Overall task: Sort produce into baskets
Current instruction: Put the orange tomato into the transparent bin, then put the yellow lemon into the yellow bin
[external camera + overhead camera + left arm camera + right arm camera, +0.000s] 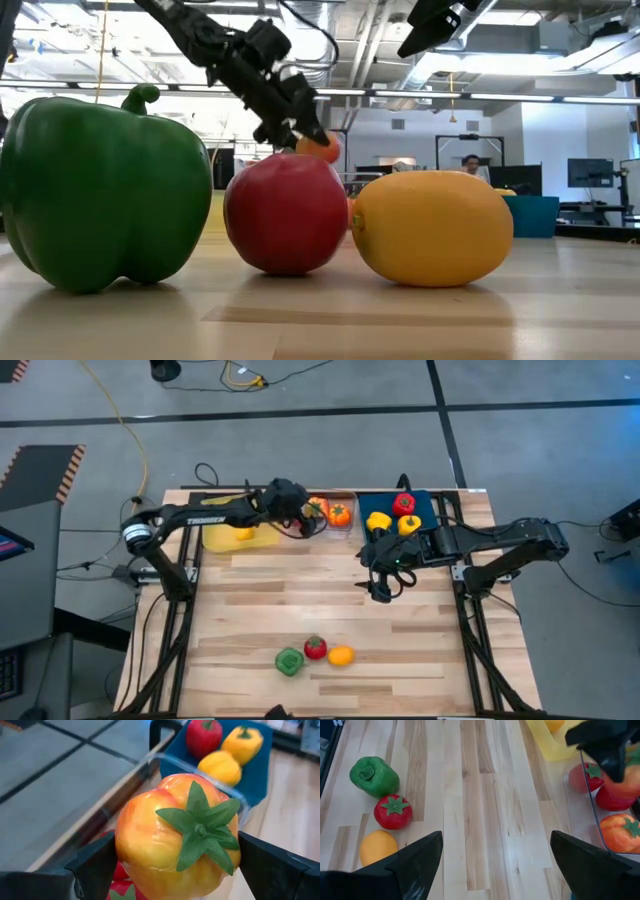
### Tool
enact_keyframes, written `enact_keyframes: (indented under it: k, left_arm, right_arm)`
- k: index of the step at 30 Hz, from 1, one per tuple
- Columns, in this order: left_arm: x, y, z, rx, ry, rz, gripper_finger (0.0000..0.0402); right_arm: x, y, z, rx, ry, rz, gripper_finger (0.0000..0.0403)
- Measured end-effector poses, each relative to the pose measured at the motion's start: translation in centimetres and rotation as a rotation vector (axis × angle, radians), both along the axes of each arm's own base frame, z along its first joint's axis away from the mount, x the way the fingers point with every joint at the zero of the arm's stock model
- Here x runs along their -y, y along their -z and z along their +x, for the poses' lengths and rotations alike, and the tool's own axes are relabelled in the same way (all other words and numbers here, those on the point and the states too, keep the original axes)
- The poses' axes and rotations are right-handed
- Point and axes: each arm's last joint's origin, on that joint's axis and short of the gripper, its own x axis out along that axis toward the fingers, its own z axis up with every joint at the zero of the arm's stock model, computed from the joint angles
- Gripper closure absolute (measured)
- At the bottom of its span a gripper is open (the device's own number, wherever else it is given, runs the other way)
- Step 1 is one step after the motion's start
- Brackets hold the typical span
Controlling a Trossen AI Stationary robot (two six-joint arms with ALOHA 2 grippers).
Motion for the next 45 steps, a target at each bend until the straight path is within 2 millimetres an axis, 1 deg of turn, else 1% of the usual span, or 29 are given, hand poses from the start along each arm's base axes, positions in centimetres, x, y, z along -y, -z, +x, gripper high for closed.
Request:
enact_keyframes:
  k: [7, 11, 25, 28, 33, 41, 45]
  left_arm:
    - [-0.8, 2.7, 1.1, -0.044, 0.013, 0.004, 0.0050]
    - [-1.1, 3.5, 1.5, -0.056, 0.032, 0.032, 0.0050]
    - [-1.2, 3.4, 1.5, -0.052, 0.033, 0.048, 0.0049]
    - [-1.2, 3.5, 1.5, -0.053, 0.033, 0.047, 0.0037]
    - [-1.2, 3.5, 1.5, -0.061, 0.034, 0.043, 0.0006]
    - [-1.2, 3.5, 1.5, -0.086, 0.066, 0.085, 0.0010]
    - [-1.2, 3.4, 1.4, -0.092, 0.050, 0.097, 0.0010]
  right_arm:
    - [0.0, 0.0, 0.0, 0.000, 0.001, 0.000, 0.0006]
    - [0.0, 0.0, 0.0, 0.000, 0.001, 0.000, 0.0006]
    - [0.0, 0.0, 0.0, -0.001, -0.001, -0.001, 0.0006]
    - [0.0, 0.0, 0.0, -0.001, 0.000, -0.001, 0.0006]
    - [0.0, 0.0, 0.0, -0.001, 0.000, -0.001, 0.0006]
    - [0.0, 0.0, 0.0, 0.004, 0.043, 0.048, 0.0006]
    - [-0.4, 0.0, 0.0, 0.004, 0.034, 0.052, 0.0006]
